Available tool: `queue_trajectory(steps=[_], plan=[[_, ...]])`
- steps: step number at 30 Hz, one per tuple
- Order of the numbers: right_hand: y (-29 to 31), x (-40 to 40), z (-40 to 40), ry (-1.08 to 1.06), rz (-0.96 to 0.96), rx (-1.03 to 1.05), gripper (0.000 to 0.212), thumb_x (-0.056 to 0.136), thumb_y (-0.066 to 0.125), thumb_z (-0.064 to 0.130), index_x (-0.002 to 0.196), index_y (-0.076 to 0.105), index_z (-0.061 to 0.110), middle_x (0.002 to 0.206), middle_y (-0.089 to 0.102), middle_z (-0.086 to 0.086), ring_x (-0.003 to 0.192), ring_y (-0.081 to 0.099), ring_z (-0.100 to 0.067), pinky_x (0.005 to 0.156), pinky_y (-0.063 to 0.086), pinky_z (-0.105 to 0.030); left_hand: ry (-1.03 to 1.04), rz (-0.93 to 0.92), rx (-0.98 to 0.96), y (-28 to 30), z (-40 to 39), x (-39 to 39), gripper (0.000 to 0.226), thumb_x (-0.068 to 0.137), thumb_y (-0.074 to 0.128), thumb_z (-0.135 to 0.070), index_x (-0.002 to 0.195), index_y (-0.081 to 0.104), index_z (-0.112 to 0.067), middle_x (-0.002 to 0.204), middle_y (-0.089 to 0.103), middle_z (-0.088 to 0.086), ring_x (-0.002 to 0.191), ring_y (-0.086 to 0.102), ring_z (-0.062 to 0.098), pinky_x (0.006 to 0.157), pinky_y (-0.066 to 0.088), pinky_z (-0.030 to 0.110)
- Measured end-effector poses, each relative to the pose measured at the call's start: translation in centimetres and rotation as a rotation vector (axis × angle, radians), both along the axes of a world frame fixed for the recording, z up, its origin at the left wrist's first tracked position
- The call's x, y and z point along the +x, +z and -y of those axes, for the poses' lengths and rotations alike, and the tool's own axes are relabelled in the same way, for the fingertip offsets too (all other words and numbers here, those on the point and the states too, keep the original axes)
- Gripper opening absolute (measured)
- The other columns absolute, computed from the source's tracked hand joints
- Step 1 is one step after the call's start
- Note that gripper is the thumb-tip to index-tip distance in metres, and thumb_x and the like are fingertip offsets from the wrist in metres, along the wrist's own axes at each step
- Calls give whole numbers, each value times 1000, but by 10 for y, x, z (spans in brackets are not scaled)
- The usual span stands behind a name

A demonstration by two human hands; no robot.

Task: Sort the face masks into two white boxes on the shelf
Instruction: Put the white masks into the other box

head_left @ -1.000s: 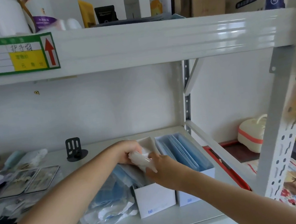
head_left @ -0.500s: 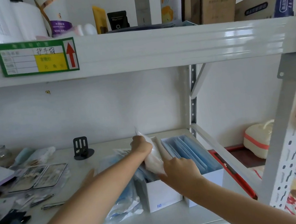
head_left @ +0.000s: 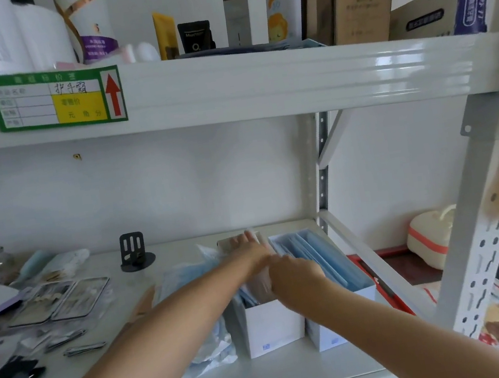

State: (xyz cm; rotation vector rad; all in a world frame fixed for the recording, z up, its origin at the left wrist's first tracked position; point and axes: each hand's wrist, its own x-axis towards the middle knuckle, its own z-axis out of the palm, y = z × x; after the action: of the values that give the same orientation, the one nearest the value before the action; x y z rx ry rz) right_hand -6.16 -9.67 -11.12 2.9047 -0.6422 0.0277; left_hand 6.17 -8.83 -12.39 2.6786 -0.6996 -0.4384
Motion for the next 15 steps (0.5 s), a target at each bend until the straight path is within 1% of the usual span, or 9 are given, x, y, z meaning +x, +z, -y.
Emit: queue_trajectory(steps=[2,3,5,6,8,10,12,13,15], plan=[[-1,9,-2,68,64,15,57,98,43,12,147,15,1,149,33,-14,120,56,-29,84,50,-32,-55,-42,-67,-1,-8,6,53,104,22,-23,149,12,0,161,7,15,149,8,28,121,9,40],[-3,14,0,116,75,40,58,98,42,14,148,15,3,150,31,-12,118,56,-29,82,49,-33,-83,-42,-50,-1,-11,11,51,104,21,-20,150,13,0,161,8,13,149,10,25,122,8,40],[-11,22,10,191,47,151,57,98,42,15,148,16,5,151,30,-12,115,56,-27,90,49,-39,-100,18,16,1,-18,15,56,103,22,-26,152,4,-6,162,5,8,149,11,23,121,9,43],[-15,24,15,198,-1,202,54,98,41,13,147,20,4,151,29,-14,113,54,-24,96,48,-41,-87,27,27,3,-22,15,57,102,22,-27,153,4,-8,162,10,7,148,17,25,120,13,42],[-20,25,26,136,-113,212,39,99,37,6,137,37,-3,146,36,-20,115,52,-26,103,43,-40,-98,37,60,6,-26,16,52,102,18,-23,151,16,-5,158,24,12,143,30,28,116,20,37],[-22,25,32,65,-180,176,33,98,40,5,129,47,-2,134,50,-19,120,53,-31,101,43,-38,-116,80,85,12,-35,18,49,102,20,-22,146,33,-7,153,35,14,138,38,30,113,27,38],[-18,29,31,59,-193,72,34,97,44,7,131,45,1,134,52,-14,123,51,-30,101,42,-37,-100,168,125,17,-40,24,44,97,31,-19,136,48,-9,144,48,15,129,50,32,105,39,39],[-13,31,27,61,-157,47,37,97,43,8,134,43,3,136,51,-12,125,50,-29,100,42,-36,-108,204,136,19,-42,27,41,95,35,-20,130,54,-7,138,54,16,123,54,32,100,43,38],[-11,39,21,129,-27,87,44,97,40,10,140,35,8,142,45,-8,129,47,-27,99,42,-37,-149,274,188,22,-45,29,40,94,44,-28,122,59,-4,129,60,18,116,59,33,94,48,35]])
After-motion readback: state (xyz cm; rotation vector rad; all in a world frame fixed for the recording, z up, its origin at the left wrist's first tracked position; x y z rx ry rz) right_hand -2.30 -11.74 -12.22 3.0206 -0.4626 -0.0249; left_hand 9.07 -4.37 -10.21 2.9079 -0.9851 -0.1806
